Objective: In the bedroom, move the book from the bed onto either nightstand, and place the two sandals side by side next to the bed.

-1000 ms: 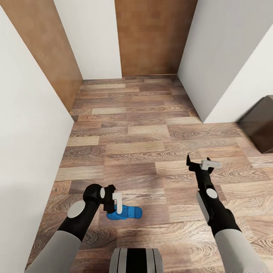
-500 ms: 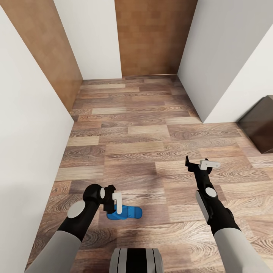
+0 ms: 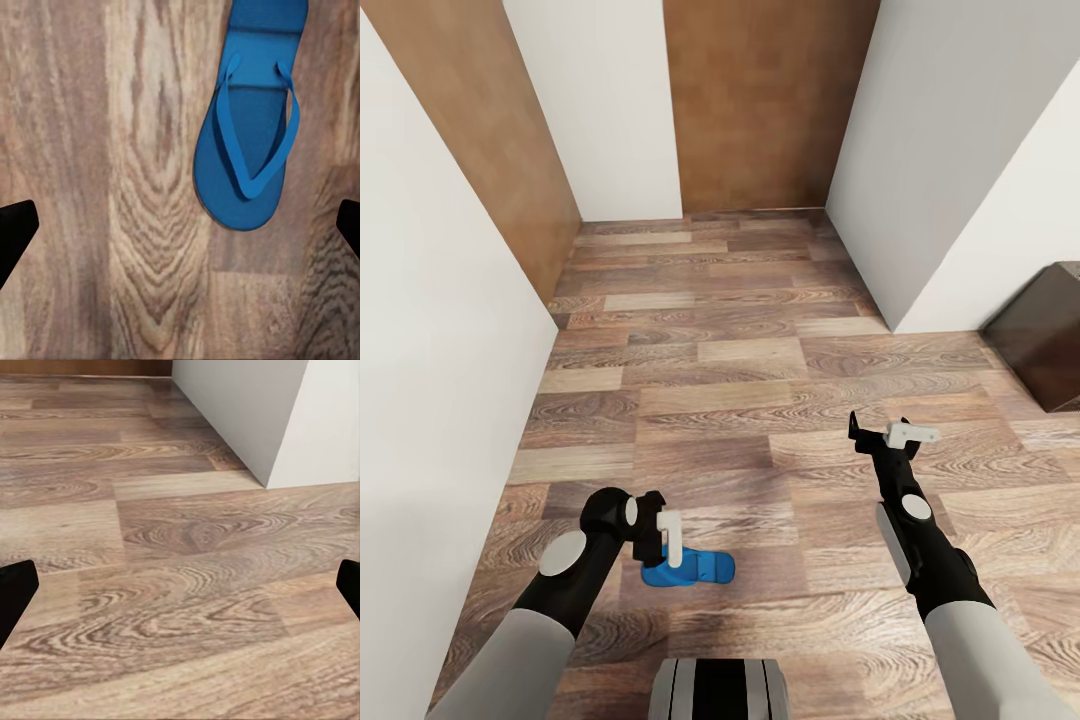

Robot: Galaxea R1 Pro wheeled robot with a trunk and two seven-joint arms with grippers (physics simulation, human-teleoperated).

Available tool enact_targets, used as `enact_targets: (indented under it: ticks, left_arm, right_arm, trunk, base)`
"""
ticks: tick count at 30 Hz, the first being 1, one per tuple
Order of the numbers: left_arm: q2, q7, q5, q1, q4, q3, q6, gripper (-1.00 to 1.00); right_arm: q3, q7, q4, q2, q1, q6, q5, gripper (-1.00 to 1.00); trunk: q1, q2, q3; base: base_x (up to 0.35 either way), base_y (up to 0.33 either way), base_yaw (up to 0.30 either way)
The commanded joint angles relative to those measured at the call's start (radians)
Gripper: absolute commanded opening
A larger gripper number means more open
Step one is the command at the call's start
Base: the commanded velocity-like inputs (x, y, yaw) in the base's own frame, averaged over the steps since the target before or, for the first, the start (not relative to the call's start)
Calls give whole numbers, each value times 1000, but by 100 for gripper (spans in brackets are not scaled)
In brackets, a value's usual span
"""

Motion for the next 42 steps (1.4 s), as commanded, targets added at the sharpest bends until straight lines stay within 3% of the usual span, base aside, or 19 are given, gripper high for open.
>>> enact_targets:
  ticks: [1,8,25,32,42]
  left_arm:
    - [0,-5,-1,0,0,-1,11,100]
    - [0,-5,-1,0,2,0,11,100]
    - [0,1,-1,0,23,-1,10,100]
    - [0,3,0,0,23,-1,10,100]
    - [0,149,-2,0,33,-1,59,100]
  right_arm:
    - [1,-4,1,0,0,-3,1,100]
    - [2,-4,1,0,0,-3,-1,100]
    - [2,-4,1,0,0,-4,1,100]
    - [2,-4,1,0,0,-4,1,100]
    - [2,-4,1,0,0,-4,1,100]
  trunk:
    - [0,0,0]
    - [0,0,0]
    - [8,-4,-66]
    - [8,-4,-66]
    - [8,-4,-66]
  base:
    - [0,0,0]
    - [0,0,0]
    - [0,0,0]
    - [0,0,0]
    - [0,0,0]
